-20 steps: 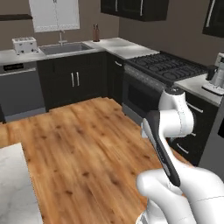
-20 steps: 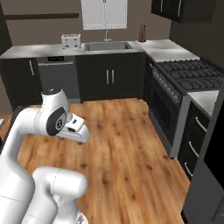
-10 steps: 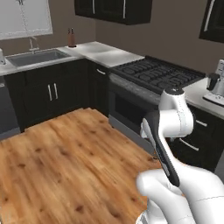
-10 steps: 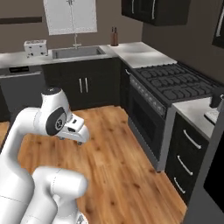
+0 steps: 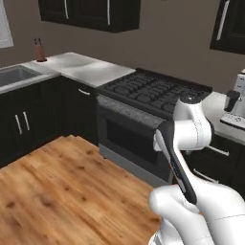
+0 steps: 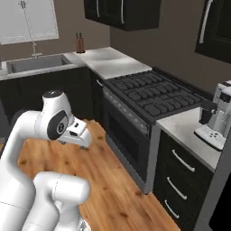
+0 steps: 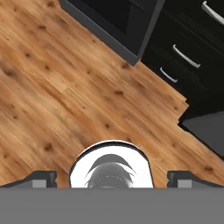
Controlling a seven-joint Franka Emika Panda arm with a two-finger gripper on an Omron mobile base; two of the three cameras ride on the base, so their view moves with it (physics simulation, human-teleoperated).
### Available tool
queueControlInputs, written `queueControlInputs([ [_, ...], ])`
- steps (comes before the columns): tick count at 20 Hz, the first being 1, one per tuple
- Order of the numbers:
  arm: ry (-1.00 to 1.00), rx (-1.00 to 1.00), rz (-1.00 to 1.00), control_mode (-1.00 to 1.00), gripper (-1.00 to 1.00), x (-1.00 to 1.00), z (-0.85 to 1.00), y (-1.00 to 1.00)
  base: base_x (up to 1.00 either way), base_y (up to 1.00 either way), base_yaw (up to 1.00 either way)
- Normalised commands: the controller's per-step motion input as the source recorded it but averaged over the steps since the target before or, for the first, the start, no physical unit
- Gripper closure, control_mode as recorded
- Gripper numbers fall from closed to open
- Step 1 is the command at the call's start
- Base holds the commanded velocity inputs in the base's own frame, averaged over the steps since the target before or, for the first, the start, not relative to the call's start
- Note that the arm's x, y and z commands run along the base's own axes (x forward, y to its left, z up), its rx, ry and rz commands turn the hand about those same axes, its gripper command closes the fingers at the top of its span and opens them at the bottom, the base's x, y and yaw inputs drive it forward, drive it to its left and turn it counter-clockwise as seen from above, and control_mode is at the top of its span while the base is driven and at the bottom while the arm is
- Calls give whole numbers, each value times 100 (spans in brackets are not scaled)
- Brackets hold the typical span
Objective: Retrieve the butter from the fridge and place it on a plate on the dining table. Then retrieve the butter knife by the fridge and place it near the plate.
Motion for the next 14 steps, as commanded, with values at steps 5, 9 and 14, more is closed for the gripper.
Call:
queueControlInputs([
  [5,0,0,0,100,-100,0,0,0,80,8,-58],
  [9,0,0,0,100,-100,0,0,0,59,19,-68],
  [14,0,0,0,100,-100,0,0,0,39,21,-75],
])
